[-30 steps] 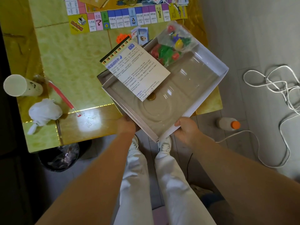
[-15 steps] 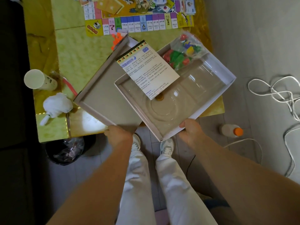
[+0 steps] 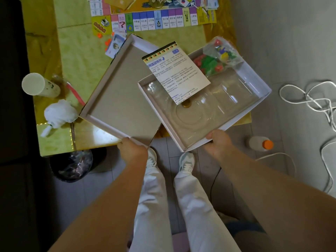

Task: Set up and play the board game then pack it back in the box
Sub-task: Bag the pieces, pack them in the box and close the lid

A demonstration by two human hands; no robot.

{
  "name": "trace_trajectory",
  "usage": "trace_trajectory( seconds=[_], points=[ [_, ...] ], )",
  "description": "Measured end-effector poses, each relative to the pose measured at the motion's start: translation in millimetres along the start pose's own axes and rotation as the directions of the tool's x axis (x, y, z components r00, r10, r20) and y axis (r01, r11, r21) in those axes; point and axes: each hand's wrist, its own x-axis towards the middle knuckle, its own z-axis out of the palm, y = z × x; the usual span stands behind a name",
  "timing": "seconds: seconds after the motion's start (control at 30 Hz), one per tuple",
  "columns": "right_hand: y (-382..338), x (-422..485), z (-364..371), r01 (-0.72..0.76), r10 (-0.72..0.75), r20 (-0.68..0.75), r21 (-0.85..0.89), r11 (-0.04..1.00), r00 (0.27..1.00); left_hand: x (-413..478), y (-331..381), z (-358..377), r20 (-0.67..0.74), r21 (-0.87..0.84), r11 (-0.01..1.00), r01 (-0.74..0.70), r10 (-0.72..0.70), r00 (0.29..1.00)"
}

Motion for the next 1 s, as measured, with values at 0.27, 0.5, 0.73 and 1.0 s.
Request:
trace_trajectory(
  seconds=[0.27, 0.5, 0.73, 1.0],
  points=[
    [-6, 2, -1, -0.097, 0.091, 0.050, 0.146, 0.985, 0.995, -9, 18, -3, -0.011, -0.070, 0.996, -0.055, 0.055, 0.998],
    [-27, -24, 0, -0.062, 0.043, 0.072, 0.280, 0.958, 0.996, -13, 44, -15, -0.043, -0.146, 0.985, -0.093, 0.088, 0.995],
    [-59, -43, -20, 0.010, -0.026, 0.058, 0.261, 0.965, 0.998, -28, 78, -24, -0.081, -0.149, 0.977, -0.153, 0.142, 0.987],
    [-67, -28, -41, -0.044, 0.036, 0.033, 0.298, 0.954, 0.999, -40, 100, -31, -0.132, -0.228, 0.968, -0.101, 0.072, 0.989]
  ],
)
